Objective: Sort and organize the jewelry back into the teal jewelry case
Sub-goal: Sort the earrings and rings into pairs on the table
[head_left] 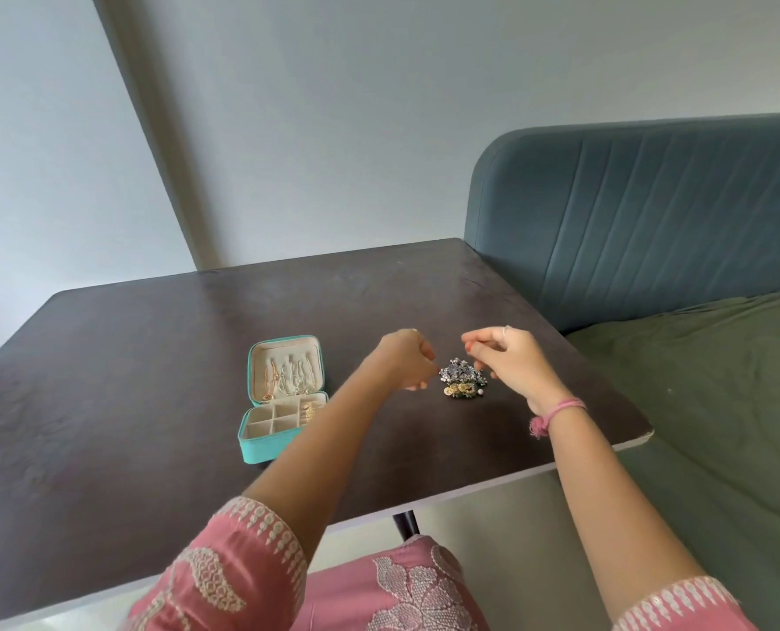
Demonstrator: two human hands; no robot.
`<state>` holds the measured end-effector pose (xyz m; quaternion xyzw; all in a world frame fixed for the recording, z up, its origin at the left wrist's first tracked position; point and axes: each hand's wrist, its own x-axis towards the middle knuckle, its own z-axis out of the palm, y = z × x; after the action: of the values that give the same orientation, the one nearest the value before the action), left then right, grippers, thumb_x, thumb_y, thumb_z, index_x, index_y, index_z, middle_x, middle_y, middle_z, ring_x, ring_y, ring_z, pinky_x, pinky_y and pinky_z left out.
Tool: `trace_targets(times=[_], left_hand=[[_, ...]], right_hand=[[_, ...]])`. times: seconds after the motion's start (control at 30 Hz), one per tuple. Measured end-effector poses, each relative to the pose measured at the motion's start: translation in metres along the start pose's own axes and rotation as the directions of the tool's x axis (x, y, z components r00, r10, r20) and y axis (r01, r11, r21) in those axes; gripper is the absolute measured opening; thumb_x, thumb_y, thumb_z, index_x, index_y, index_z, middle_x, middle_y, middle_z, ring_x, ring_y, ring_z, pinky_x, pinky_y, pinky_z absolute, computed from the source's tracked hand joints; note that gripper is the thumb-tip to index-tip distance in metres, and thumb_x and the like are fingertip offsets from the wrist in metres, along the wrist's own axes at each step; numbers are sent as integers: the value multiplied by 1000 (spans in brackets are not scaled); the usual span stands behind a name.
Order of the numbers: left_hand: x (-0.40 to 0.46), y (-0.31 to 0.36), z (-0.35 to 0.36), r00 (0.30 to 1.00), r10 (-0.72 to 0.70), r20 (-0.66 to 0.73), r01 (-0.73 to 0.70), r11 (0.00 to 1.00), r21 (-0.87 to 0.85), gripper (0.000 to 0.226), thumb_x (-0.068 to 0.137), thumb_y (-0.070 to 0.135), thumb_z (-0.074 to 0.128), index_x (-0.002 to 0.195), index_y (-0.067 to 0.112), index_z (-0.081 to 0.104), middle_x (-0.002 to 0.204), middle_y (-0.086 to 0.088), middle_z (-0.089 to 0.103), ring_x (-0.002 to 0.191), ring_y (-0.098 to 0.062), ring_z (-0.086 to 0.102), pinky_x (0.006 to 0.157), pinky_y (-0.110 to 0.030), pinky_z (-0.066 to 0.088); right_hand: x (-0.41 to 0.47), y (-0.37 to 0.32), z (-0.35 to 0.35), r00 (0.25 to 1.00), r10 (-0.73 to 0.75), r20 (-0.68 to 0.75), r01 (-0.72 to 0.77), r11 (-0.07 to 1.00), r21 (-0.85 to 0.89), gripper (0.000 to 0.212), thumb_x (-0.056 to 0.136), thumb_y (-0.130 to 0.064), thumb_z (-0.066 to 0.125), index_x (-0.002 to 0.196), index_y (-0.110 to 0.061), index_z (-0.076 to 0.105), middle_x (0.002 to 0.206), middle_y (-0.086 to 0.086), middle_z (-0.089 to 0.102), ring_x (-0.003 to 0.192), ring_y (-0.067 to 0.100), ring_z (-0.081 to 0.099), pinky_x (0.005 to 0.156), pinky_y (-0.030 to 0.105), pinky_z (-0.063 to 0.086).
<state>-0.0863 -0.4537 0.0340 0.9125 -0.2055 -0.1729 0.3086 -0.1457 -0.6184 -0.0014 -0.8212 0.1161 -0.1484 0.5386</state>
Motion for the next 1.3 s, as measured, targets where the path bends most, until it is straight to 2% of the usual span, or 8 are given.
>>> trace_targets(times=[0.23,0.37,0.5,0.67,0.9,1.07,1.17,1.3], left_hand=[[-7,-13,53,987,24,-161,-25,1000,-4,31,85,20,62,113,6,61,112,-11,68,111,-25,59,92,-29,45],[-5,-16,67,970,3,-243,-20,997,-70,25,88,22,64,104,3,64,107,-11,68,108,-24,58,87,-27,42],[-2,-16,72,963,3,-268,-21,998,-66,17,89,21,61,84,5,64,96,-17,68,103,-28,56,84,-33,46],[-1,-17,75,953,-10,-302,-18,996,-89,21,89,21,62,98,3,67,101,-12,67,107,-27,56,85,-32,46],[-7,-19,77,936,9,-351,-66,986,-150,13,86,16,63,96,7,65,93,-8,69,98,-22,59,81,-27,45],[-15,-18,77,929,9,-369,-99,969,-228,13,88,18,64,98,10,65,90,0,64,81,-10,57,72,-18,41],[-18,-19,74,920,35,-390,-137,962,-238,11,88,19,63,97,12,65,87,4,62,77,-6,56,69,-14,41],[-19,-22,67,915,47,-402,-177,940,-292,4,86,19,65,89,18,63,80,11,59,74,-2,56,67,-11,43]], right_hand=[[-25,40,3,996,-92,-14,90,989,-113,16,89,-14,65,98,-24,72,91,-4,70,75,3,64,72,11,45],[-27,50,6,979,-201,11,194,930,-312,24,89,-13,65,109,-24,70,100,-1,54,78,5,58,73,1,38],[-28,49,9,968,-233,88,248,871,-423,25,92,-24,62,117,-27,68,107,-4,46,76,2,51,83,14,40],[-29,47,13,956,-277,98,287,810,-511,23,94,-25,59,115,-26,68,110,-5,45,90,8,51,85,20,42],[-31,48,13,946,-314,84,315,821,-476,13,91,-21,63,103,-23,67,109,-8,51,96,13,55,85,27,48],[-34,48,11,937,-347,31,324,837,-441,10,87,-18,67,97,-22,68,100,-10,56,96,10,50,82,20,40],[-36,47,8,928,-365,-71,328,894,-306,8,84,-18,71,91,-21,71,98,-10,63,93,5,56,76,13,42],[-40,43,6,975,-208,-77,200,975,-96,6,87,-20,68,92,-22,70,94,-12,68,89,-4,60,70,9,47]])
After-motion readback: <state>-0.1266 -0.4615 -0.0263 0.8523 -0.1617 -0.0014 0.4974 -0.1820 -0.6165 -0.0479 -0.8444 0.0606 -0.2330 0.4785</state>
